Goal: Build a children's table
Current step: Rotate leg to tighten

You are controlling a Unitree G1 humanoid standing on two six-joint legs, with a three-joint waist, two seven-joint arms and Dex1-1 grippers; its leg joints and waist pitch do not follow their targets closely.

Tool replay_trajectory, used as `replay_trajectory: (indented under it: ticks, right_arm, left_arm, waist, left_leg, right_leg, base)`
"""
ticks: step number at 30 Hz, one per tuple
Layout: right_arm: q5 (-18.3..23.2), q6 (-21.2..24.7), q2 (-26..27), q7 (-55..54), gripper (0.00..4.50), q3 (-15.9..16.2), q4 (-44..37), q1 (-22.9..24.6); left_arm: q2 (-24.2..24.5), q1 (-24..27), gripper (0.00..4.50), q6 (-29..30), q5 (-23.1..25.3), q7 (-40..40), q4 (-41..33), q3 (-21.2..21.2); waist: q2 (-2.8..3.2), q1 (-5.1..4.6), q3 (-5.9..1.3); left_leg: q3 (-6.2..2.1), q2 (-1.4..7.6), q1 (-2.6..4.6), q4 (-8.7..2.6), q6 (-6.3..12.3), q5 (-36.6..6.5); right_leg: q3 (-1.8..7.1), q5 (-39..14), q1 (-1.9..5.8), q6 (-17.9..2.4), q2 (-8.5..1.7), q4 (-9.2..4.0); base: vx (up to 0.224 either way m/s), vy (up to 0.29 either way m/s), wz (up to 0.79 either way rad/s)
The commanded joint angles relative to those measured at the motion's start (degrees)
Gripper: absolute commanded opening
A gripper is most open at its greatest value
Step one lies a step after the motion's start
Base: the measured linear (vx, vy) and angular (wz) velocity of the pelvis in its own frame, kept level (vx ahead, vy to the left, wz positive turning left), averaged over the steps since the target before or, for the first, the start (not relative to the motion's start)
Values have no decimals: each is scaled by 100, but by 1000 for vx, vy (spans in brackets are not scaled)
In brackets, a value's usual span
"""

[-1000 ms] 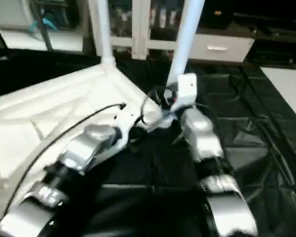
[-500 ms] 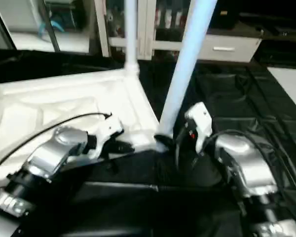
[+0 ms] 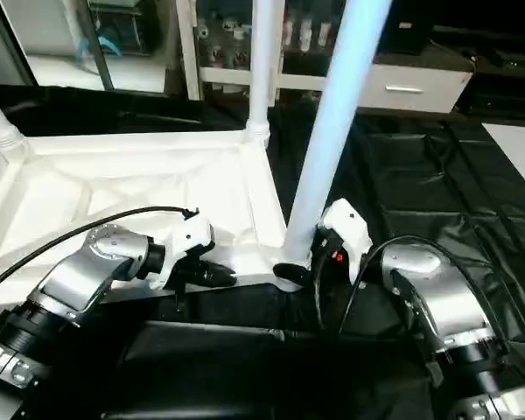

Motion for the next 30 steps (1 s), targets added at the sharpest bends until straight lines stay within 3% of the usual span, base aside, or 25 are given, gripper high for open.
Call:
replay_trajectory:
  ticks: [1,15,28,30]
  right_arm:
    - [-55,-130,33,64,399,20,93,-125]
    - [-66,-290,52,255,276,1,183,-37]
    - [-16,-351,204,194,267,-94,256,144]
    - [19,-472,368,-10,267,-221,396,217]
  left_arm:
    - [-150,-61,0,-237,-351,-303,-266,-16]
    - [-155,-32,0,-287,-310,-286,-234,-16]
    - [-158,-33,0,-302,-267,-248,-194,-36]
    - [-189,-34,0,-333,-246,-153,-155,-7]
  waist:
    - [-81,-36,-394]
    - [-81,-17,-406]
    - [-65,5,-413]
    - [-67,3,-413]
  left_leg:
    - [-185,415,114,-422,391,-374]
    - [-182,406,117,-405,422,-347]
    - [-185,404,115,-397,424,-335]
    - [-184,403,115,-397,412,-363]
  right_leg:
    - [227,-459,250,-1483,-490,-336]
    - [225,-450,261,-1475,-484,-324]
    - [221,-380,266,-1506,-482,-312]
    - [220,-421,261,-1498,-483,-317]
  base:
    - [0,0,0]
    - [0,0,0]
    - [0,0,0]
    - [0,0,0]
